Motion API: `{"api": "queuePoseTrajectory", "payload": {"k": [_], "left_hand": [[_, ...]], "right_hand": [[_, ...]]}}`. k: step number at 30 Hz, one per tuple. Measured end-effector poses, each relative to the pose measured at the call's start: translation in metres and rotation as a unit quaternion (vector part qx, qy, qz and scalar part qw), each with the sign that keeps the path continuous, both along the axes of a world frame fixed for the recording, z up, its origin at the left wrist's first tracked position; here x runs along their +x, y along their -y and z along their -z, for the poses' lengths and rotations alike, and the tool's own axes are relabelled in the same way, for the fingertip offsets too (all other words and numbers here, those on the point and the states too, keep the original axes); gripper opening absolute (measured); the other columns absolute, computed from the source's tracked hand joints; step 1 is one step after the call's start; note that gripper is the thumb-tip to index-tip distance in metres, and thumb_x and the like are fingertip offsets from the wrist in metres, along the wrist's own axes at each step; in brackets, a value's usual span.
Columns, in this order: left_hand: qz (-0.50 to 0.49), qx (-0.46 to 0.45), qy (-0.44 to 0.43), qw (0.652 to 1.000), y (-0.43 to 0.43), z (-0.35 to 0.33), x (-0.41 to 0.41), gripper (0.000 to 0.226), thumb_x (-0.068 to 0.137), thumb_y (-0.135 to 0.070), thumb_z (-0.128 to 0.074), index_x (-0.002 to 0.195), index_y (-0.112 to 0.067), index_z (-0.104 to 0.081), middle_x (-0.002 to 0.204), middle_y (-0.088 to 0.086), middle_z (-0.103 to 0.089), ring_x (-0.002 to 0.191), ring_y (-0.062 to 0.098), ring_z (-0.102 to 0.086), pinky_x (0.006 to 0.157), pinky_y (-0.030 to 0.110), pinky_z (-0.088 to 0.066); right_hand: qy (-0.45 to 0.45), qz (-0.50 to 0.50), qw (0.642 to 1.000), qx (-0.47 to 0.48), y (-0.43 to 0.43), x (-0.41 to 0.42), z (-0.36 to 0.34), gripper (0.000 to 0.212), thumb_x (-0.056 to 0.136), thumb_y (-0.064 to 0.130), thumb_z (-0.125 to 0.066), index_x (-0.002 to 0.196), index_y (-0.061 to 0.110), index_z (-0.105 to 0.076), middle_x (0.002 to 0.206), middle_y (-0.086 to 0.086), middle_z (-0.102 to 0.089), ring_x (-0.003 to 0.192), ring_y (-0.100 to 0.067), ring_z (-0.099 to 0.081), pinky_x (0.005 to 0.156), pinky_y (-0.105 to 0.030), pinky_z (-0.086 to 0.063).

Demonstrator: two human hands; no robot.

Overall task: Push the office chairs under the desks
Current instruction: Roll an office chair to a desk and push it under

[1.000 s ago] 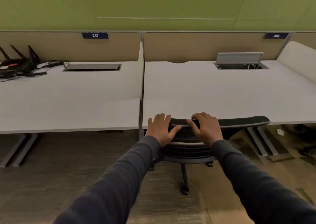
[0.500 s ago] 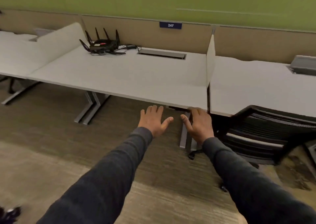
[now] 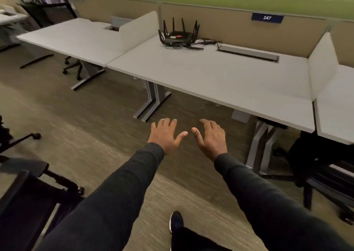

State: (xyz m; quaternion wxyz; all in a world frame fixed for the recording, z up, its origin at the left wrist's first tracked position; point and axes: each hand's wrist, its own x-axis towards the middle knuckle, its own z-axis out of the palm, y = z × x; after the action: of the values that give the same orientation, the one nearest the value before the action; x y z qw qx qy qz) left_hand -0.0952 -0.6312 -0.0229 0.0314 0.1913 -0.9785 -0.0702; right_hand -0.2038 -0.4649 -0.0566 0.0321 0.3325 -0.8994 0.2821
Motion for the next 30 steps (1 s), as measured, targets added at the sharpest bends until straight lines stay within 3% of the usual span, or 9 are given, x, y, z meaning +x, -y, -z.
{"api": "queuePoseTrajectory", "payload": {"k": [16, 24, 30], "left_hand": [[-0.052, -0.003, 0.034, 0.998, 0.218, 0.023, 0.116, 0.077, 0.096, -0.068, -0.028, 0.151, -0.015, -0.036, 0.146, 0.009, -0.044, 0.138, 0.026, -0.036, 0.111, 0.053, -0.030], [-0.050, -0.012, 0.010, 0.999, 0.274, 0.006, 0.195, 0.073, 0.097, -0.067, -0.029, 0.148, -0.015, -0.037, 0.143, 0.009, -0.046, 0.135, 0.026, -0.039, 0.110, 0.052, -0.031], [-0.005, 0.004, -0.010, 1.000, 0.282, 0.006, 0.285, 0.070, 0.098, -0.065, -0.031, 0.148, -0.016, -0.039, 0.142, 0.009, -0.047, 0.135, 0.025, -0.039, 0.109, 0.050, -0.032]], "right_hand": [[0.050, -0.046, 0.998, 0.005, 0.238, 0.103, 0.033, 0.064, 0.098, 0.065, -0.032, 0.140, 0.019, -0.049, 0.136, -0.006, -0.054, 0.123, -0.023, -0.050, 0.103, -0.044, -0.037], [0.032, -0.061, 0.998, -0.005, 0.292, 0.192, 0.017, 0.064, 0.097, 0.069, -0.027, 0.139, 0.024, -0.047, 0.135, -0.003, -0.054, 0.121, -0.019, -0.050, 0.101, -0.042, -0.037], [0.003, -0.019, 0.999, -0.036, 0.299, 0.290, 0.012, 0.056, 0.099, 0.062, -0.034, 0.135, 0.022, -0.050, 0.129, -0.003, -0.057, 0.116, -0.019, -0.052, 0.098, -0.041, -0.037]]}}
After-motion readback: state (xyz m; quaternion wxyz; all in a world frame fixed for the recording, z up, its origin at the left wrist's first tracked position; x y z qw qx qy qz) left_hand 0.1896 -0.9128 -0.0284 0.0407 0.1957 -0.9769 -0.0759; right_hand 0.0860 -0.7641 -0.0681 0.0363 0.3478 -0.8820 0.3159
